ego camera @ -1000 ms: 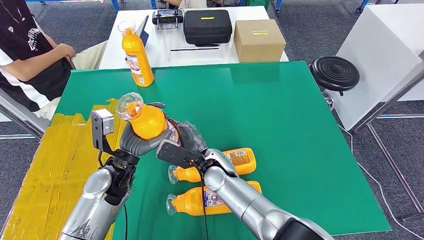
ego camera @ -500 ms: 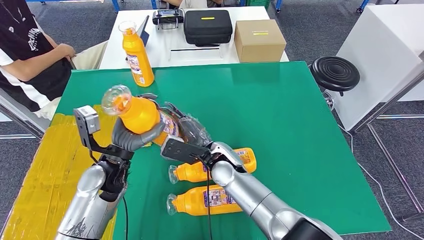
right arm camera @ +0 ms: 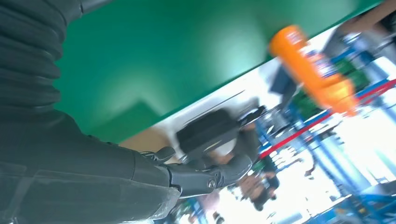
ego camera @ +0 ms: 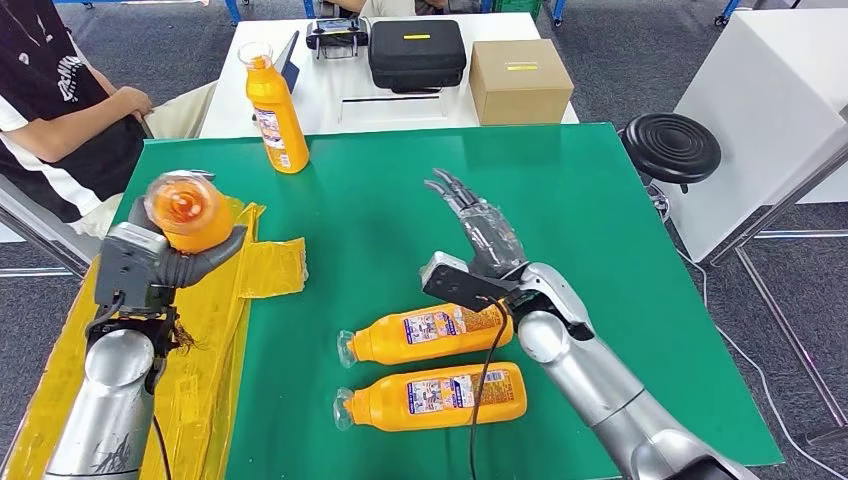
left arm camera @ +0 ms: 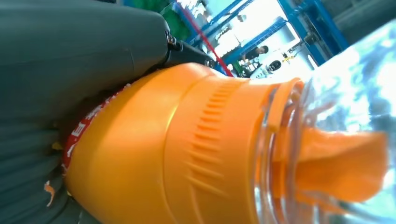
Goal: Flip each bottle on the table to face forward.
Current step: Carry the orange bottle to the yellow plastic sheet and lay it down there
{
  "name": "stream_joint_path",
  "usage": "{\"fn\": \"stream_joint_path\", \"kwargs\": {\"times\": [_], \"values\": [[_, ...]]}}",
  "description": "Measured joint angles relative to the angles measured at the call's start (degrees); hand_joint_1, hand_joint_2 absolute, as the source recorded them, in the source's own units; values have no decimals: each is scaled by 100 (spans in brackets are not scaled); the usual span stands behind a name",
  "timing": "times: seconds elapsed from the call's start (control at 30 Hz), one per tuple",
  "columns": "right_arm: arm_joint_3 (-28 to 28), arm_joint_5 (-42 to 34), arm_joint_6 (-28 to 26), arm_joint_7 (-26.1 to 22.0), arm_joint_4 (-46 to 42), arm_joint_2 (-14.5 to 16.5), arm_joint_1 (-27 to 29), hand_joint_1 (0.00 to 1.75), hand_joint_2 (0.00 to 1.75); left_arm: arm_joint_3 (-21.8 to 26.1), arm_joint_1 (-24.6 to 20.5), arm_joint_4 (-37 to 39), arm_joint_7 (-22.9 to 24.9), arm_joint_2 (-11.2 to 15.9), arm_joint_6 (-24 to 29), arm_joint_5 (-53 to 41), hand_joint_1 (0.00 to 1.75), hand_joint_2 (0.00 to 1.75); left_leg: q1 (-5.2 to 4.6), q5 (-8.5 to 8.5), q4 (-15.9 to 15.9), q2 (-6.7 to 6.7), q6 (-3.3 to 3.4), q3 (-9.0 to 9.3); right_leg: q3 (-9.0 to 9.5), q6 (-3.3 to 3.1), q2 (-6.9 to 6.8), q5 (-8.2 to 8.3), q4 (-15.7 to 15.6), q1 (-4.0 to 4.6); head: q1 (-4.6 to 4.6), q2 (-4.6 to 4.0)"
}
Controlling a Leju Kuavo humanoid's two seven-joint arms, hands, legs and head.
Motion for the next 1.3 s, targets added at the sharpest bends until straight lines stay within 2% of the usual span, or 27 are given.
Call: {"fn": "stream_joint_path", "kwargs": {"times": [0.1,0.3,0.37,0.5,0.6,0.8,1.03,1.3], "values": [[-328,295,20,147,-287,-222,229,0,175,-3,-1,-114,150,108,-142,-807,175,175,-1,0,0,3,0,-2,2,0,1,0,1,-1,2,1],[-669,514,103,265,-604,-408,459,0,175,-18,-31,-213,338,186,-245,-1375,175,175,-4,0,1,6,1,2,-1,1,3,1,-2,0,0,0],[-781,650,110,344,-710,-450,575,0,175,-85,-51,-218,586,260,-424,-2109,175,175,-3,0,1,-1,0,2,0,0,-2,0,-2,0,1,0],[-1226,801,188,279,-991,-507,962,0,175,-467,-33,-167,1010,543,-1157,-4002,175,175,-2,-2,-1,7,0,1,0,0,4,0,-1,1,-1,0],[-1504,865,224,202,-1111,-506,1203,0,175,-861,56,-22,1123,697,-1297,-4821,175,175,-3,-2,-2,8,1,0,-2,0,7,0,-1,0,-1,0],[-1723,894,235,170,-1205,-494,1425,0,175,-1381,160,280,1112,863,-1385,-5079,175,175,-3,-2,-2,8,1,-3,-2,0,7,0,-2,0,0,0],[-1796,900,260,169,-1210,-425,1431,0,175,-1881,14,849,864,1085,-1860,-5391,175,175,-2,-1,-1,10,0,0,-1,0,7,0,-1,1,-2,0],[-1822,854,301,168,-1173,-354,1418,0,175,-2111,-176,1760,685,1093,-1703,-5267,175,175,-1,-1,-2,6,0,0,1,0,6,0,0,1,1,0]]}}
